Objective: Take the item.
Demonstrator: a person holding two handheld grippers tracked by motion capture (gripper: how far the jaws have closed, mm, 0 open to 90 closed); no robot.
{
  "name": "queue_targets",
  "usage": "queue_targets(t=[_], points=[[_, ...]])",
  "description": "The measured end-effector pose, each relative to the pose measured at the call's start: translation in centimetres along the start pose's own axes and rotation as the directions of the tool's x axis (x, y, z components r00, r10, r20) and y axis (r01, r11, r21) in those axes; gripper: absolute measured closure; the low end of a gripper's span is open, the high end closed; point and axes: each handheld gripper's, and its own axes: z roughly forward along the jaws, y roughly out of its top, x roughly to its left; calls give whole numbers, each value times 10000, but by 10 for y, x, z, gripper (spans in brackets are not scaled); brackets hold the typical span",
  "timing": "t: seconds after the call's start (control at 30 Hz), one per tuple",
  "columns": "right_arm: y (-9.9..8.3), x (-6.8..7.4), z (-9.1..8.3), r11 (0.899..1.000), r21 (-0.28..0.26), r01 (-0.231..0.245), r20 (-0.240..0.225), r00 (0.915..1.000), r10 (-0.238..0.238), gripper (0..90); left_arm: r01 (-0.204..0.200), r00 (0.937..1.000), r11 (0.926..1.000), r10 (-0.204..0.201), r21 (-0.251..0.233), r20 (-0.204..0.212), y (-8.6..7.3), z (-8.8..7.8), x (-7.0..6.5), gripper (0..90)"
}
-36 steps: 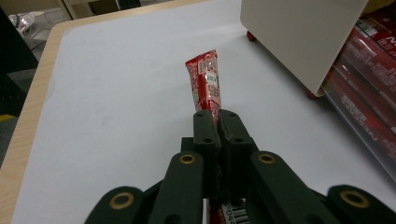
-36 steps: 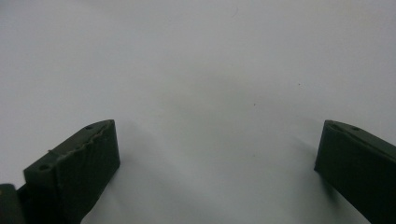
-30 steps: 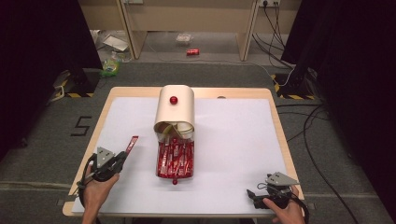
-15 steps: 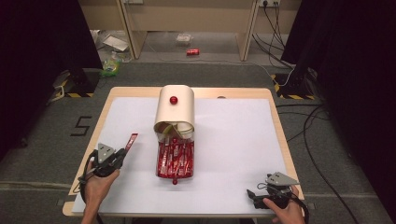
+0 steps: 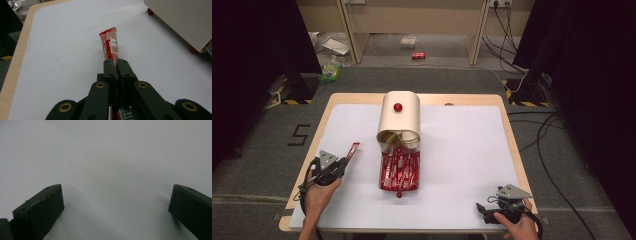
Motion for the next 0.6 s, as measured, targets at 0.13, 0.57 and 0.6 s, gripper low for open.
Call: queue_targets(t=[0.13, 0.57, 0.6], points=[[0, 0, 0, 10000, -5, -11, 1, 10000, 11, 1, -20, 10000, 10000, 20, 52, -36, 0, 3, 1, 860], [0, 0, 0, 10000, -3, -11, 3, 10000, 11, 1, -167, 9996, 9991, 176, 389, -216, 1, 13, 2, 859], [0, 0, 0, 10000, -9, -7, -1, 10000, 7, 1, -175, 9995, 9990, 185, 407, -244, 1, 14, 2, 859]])
